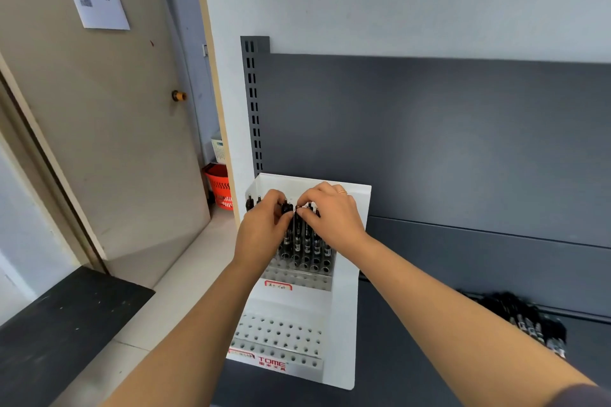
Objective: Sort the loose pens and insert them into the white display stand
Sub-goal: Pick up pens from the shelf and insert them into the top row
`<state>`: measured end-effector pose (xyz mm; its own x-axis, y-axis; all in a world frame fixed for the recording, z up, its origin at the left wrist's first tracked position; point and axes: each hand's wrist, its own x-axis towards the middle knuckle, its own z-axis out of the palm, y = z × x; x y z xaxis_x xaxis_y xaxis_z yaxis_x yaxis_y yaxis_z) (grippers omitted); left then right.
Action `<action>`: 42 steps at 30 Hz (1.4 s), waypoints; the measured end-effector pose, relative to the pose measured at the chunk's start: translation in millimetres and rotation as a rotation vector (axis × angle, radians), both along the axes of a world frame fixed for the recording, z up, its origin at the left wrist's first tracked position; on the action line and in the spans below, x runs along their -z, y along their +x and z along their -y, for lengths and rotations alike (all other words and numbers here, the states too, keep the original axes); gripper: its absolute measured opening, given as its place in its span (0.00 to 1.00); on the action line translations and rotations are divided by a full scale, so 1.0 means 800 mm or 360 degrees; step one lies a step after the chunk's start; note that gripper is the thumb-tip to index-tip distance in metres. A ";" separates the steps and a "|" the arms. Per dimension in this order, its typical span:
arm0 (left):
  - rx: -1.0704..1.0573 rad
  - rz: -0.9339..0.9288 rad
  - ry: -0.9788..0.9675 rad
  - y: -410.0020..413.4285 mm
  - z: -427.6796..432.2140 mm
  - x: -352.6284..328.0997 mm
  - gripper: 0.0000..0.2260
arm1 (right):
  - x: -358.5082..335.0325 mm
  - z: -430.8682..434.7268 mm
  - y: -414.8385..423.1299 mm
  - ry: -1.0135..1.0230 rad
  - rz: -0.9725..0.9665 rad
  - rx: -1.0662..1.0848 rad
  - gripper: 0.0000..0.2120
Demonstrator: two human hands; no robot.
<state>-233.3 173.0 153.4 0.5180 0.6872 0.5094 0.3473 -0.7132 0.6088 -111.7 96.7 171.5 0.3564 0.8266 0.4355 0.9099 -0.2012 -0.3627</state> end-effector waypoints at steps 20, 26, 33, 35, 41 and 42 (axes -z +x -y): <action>-0.0136 -0.0094 0.0410 0.015 0.014 -0.029 0.08 | -0.003 0.028 0.026 0.0362 -0.0019 0.0121 0.06; 0.0147 -0.0146 0.0589 0.077 0.066 -0.032 0.06 | 0.017 0.090 0.085 0.0329 -0.0190 0.0319 0.06; 0.0444 -0.0249 0.0505 0.172 0.139 0.006 0.07 | 0.056 0.187 0.168 0.0004 -0.0187 0.0416 0.08; 0.0508 -0.0300 0.0477 0.198 0.160 0.021 0.07 | 0.072 0.218 0.195 -0.0157 -0.0263 0.0499 0.09; 0.0706 -0.0584 0.0345 0.261 0.214 0.077 0.08 | 0.125 0.292 0.257 -0.0657 -0.0547 0.0701 0.10; 0.0727 -0.0646 0.0321 0.268 0.220 0.087 0.08 | 0.133 0.300 0.263 -0.0728 -0.0562 0.0723 0.11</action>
<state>-18.8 -3.4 84.0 0.9146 0.2626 0.3074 0.1560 -0.9307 0.3310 98.8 -143.0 64.8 0.7625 0.6354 -0.1220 0.5450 -0.7324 -0.4080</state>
